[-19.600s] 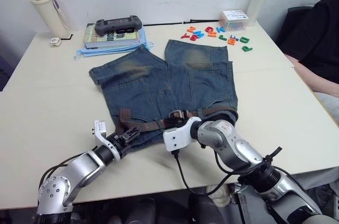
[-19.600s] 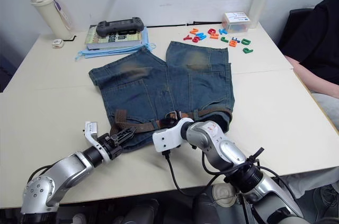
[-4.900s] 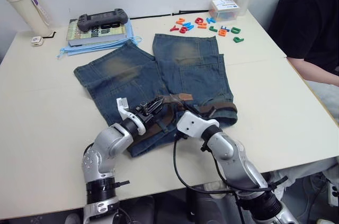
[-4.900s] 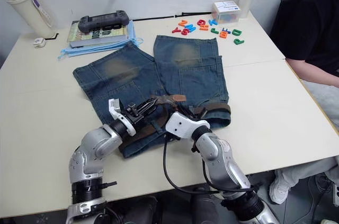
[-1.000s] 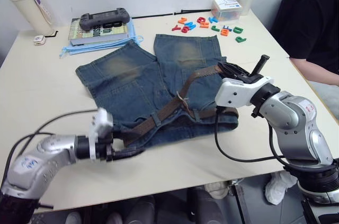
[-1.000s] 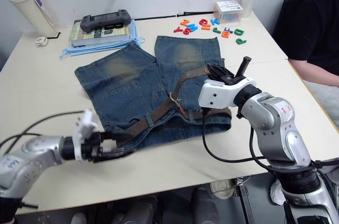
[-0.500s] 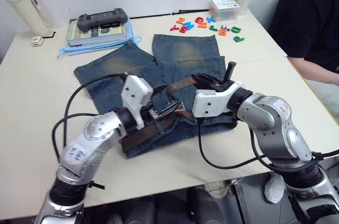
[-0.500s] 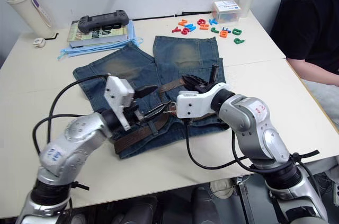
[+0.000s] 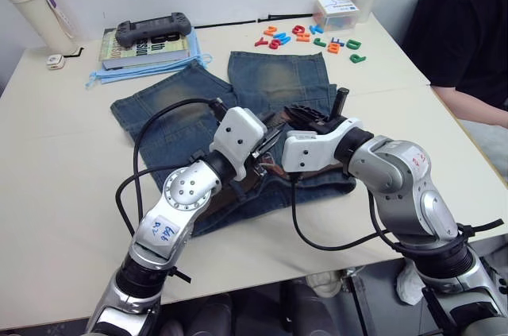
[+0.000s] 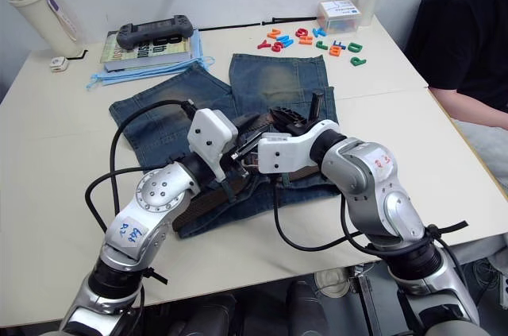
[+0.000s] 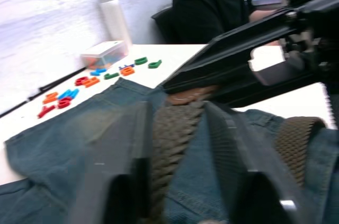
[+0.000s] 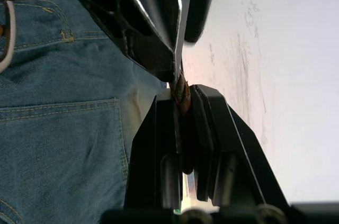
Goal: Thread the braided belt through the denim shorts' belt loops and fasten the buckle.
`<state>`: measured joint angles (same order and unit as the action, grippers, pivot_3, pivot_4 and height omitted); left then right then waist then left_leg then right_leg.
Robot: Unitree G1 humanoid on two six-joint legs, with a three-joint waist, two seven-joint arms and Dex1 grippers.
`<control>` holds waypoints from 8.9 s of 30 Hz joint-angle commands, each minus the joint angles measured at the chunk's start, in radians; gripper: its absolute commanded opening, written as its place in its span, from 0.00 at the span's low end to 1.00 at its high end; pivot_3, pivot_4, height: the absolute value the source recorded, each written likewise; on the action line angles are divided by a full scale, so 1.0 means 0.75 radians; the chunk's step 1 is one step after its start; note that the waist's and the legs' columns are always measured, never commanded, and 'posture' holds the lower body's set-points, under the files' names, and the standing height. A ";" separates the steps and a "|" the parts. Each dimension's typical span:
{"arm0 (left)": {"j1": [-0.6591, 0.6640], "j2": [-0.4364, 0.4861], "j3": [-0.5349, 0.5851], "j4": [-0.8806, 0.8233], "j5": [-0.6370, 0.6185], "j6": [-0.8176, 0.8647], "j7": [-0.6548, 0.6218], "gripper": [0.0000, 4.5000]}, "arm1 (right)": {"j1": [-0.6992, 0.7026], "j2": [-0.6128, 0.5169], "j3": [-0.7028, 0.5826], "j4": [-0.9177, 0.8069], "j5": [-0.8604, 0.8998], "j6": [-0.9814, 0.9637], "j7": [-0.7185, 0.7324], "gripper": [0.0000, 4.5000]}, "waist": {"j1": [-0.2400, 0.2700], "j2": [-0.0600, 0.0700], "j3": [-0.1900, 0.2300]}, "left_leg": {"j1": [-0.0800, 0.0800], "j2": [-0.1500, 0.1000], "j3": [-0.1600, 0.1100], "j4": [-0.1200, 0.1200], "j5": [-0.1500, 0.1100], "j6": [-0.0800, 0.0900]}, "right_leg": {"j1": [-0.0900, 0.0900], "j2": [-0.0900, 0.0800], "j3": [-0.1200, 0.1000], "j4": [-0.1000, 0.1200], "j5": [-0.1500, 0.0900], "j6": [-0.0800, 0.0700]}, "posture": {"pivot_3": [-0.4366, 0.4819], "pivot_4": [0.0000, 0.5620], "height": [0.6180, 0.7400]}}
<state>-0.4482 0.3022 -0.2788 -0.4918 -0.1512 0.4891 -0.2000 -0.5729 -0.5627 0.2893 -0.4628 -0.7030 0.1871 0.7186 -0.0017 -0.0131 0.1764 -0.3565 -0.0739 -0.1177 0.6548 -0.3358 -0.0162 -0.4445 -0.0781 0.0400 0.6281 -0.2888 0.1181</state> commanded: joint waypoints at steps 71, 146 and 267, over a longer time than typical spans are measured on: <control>0.171 -0.285 0.465 0.035 -0.418 0.357 -0.118 0.00 | 0.165 0.340 -0.264 -0.260 0.347 0.952 0.178 0.98 | 0.002 0.000 0.000 | -0.001 -0.001 -0.001 0.008 -0.001 0.001 | 0.001 -0.001 0.000 0.005 0.000 0.000 | 0.48 0.27 0.98; 0.329 0.062 0.819 0.081 -1.306 0.542 -0.026 0.00 | 0.104 0.256 -0.078 -0.112 1.246 1.163 -0.232 0.07 | -0.001 -0.005 -0.004 | 0.001 0.004 -0.001 0.011 -0.006 -0.002 | 0.001 -0.001 0.002 0.006 0.000 -0.001 | 0.48 0.27 0.98; 0.241 0.085 0.735 0.117 -1.341 0.536 0.068 0.00 | 0.091 0.187 -0.131 -0.211 1.455 1.140 -0.298 0.01 | 0.002 -0.004 -0.003 | -0.001 0.004 -0.001 0.007 -0.006 -0.001 | 0.001 -0.001 0.001 0.000 0.000 0.000 | 0.48 0.27 0.98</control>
<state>-0.2679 0.3583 0.2642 -0.3812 -1.1426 0.9058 -0.1343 -0.4951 -0.4143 0.2074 -0.5917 0.3829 1.0496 0.4970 -0.0004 -0.0162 0.1739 -0.3569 -0.0713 -0.1188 0.6603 -0.3407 -0.0169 -0.4439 -0.0793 0.0411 0.6278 -0.2888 0.1179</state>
